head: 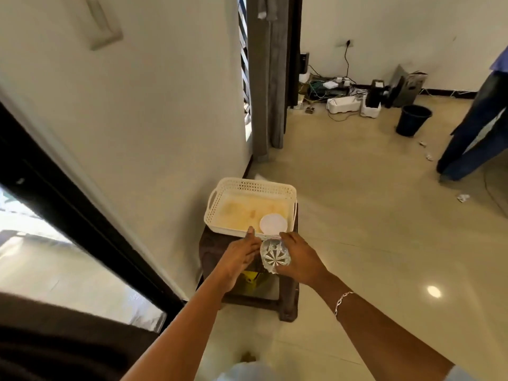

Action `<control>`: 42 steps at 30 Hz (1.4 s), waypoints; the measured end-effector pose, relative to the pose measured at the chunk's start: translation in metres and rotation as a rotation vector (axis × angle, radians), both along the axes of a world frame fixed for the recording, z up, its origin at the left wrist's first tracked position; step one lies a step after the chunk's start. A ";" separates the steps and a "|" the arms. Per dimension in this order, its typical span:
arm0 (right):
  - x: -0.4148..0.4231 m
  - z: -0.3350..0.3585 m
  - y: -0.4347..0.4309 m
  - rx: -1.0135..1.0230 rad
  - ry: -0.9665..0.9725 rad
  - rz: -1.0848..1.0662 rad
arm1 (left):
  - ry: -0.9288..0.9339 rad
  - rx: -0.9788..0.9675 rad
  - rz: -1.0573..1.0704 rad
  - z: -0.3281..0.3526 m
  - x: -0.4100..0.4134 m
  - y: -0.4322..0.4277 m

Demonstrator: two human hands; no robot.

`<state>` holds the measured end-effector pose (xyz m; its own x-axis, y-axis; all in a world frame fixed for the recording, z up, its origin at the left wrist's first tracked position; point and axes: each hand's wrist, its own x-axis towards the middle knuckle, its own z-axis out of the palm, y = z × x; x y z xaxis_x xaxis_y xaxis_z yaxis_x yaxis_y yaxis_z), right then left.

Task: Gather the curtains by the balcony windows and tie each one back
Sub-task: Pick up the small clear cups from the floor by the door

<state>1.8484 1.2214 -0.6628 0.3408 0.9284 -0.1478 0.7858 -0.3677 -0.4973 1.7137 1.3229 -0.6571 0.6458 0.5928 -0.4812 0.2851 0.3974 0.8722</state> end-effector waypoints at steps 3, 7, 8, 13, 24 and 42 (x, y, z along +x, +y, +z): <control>0.027 -0.003 0.021 -0.015 -0.027 -0.025 | 0.006 0.011 -0.029 -0.002 0.029 0.022; 0.068 -0.006 0.061 -0.034 -0.069 -0.046 | 0.026 0.049 -0.076 -0.001 0.076 0.064; 0.080 -0.007 0.075 -0.046 -0.080 -0.051 | 0.030 0.050 -0.087 -0.001 0.088 0.078; 0.128 -0.012 0.140 -0.123 -0.093 -0.036 | 0.072 0.019 -0.126 -0.005 0.136 0.143; 0.146 -0.083 0.254 -0.212 0.010 0.024 | 0.210 -0.052 -0.025 -0.065 0.152 0.247; 0.085 -0.161 0.283 -0.344 -0.022 0.287 | 0.500 -0.161 0.004 -0.127 0.100 0.262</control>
